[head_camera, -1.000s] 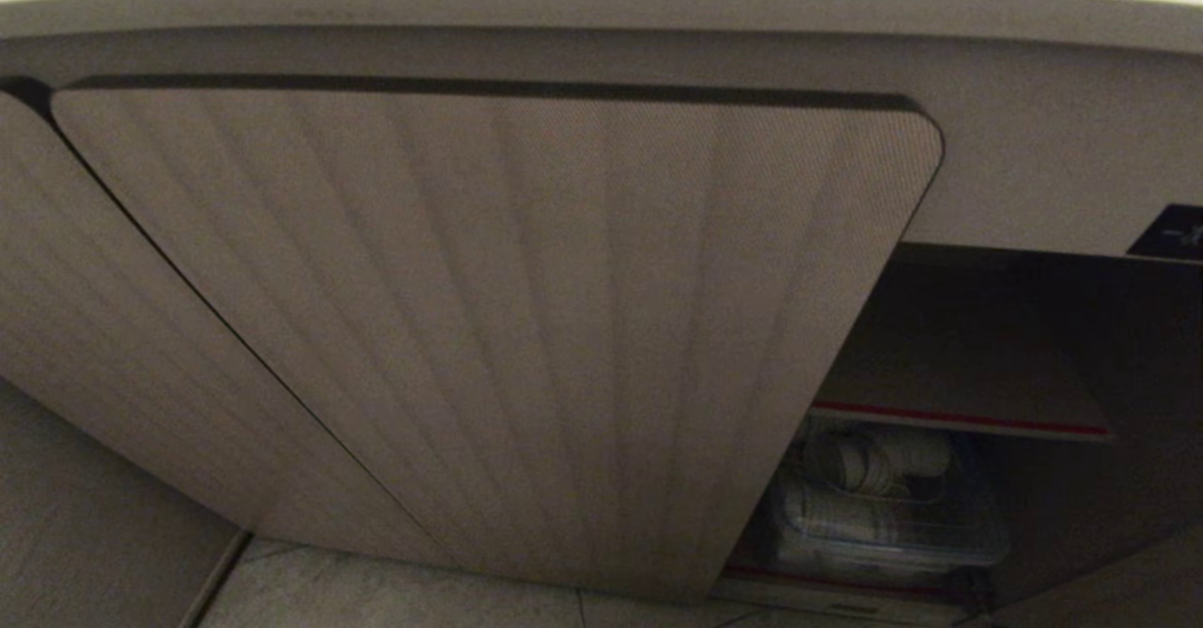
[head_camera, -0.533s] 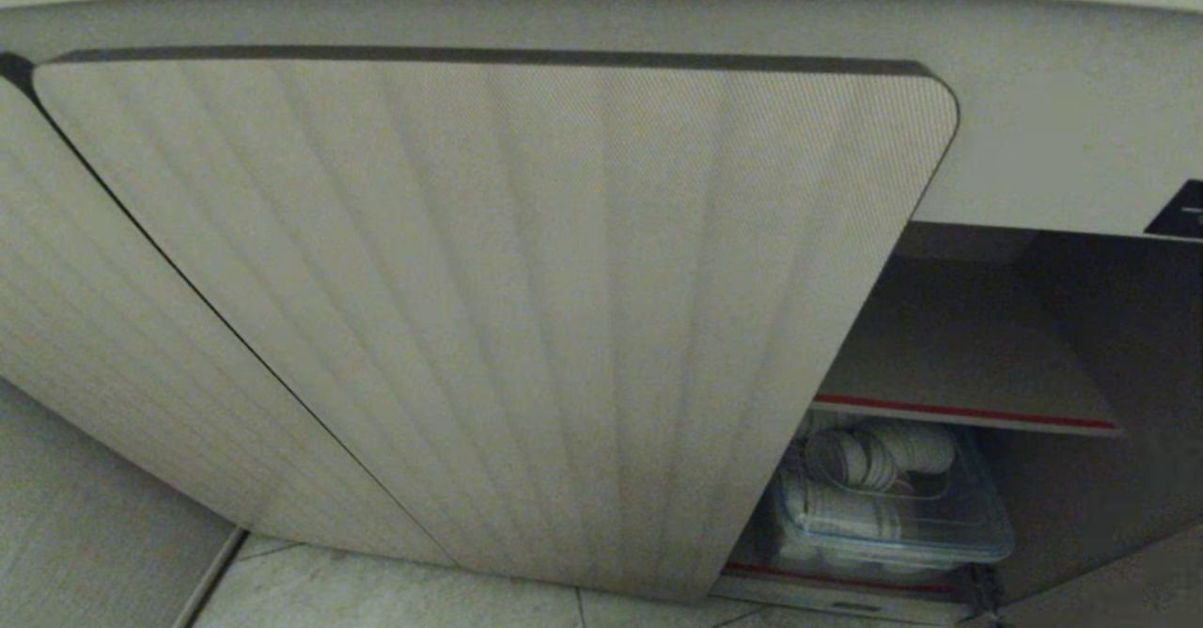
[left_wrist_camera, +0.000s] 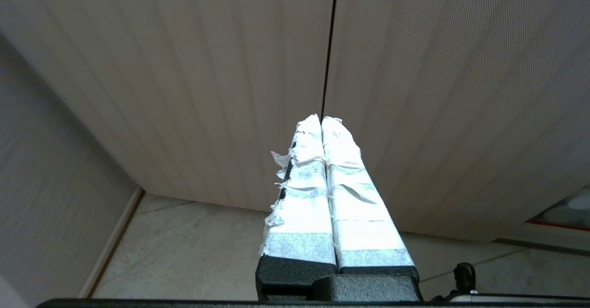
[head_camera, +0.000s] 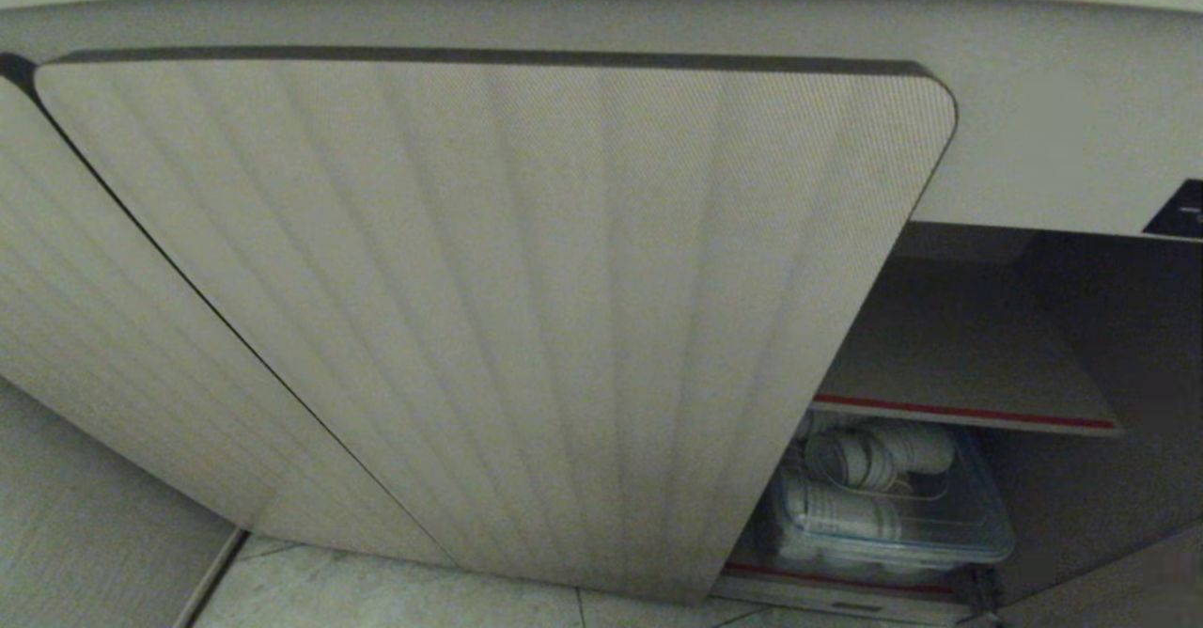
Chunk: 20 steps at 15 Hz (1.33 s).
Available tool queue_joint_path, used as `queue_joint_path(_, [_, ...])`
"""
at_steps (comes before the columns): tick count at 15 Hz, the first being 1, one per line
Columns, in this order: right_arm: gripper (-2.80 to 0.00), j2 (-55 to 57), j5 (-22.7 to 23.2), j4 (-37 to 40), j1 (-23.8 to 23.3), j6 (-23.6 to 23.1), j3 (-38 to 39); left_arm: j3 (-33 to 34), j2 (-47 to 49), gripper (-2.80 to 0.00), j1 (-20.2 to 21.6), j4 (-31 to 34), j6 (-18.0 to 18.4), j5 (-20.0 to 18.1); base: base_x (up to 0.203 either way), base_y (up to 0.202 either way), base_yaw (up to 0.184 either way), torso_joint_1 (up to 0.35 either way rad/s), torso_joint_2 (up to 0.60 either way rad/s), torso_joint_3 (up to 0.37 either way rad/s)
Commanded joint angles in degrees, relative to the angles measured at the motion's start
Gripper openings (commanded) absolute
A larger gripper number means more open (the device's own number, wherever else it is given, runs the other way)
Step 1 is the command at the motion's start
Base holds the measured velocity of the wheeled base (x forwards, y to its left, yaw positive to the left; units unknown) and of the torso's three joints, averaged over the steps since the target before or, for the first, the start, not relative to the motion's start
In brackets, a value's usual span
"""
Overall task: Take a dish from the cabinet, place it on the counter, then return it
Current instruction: Put it back into the cabinet
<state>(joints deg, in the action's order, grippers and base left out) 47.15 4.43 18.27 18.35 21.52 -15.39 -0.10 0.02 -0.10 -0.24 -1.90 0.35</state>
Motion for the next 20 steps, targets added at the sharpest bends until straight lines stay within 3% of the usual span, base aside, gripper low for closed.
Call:
queue_joint_path(1, [-2.80, 0.0, 0.1, 0.1, 0.0, 0.1, 0.2, 0.0, 0.0, -2.80, 0.0, 0.0, 0.0, 0.0, 0.000, 0.000, 0.000, 0.000, 0.00, 0.000])
queue_joint_path(20, [-2.80, 0.4, -0.8, -0.1, -1.4, 0.5, -1.8, 0.0, 0.0, -2.80, 0.0, 0.0, 0.0, 0.0, 0.000, 0.000, 0.000, 0.000, 0.00, 0.000])
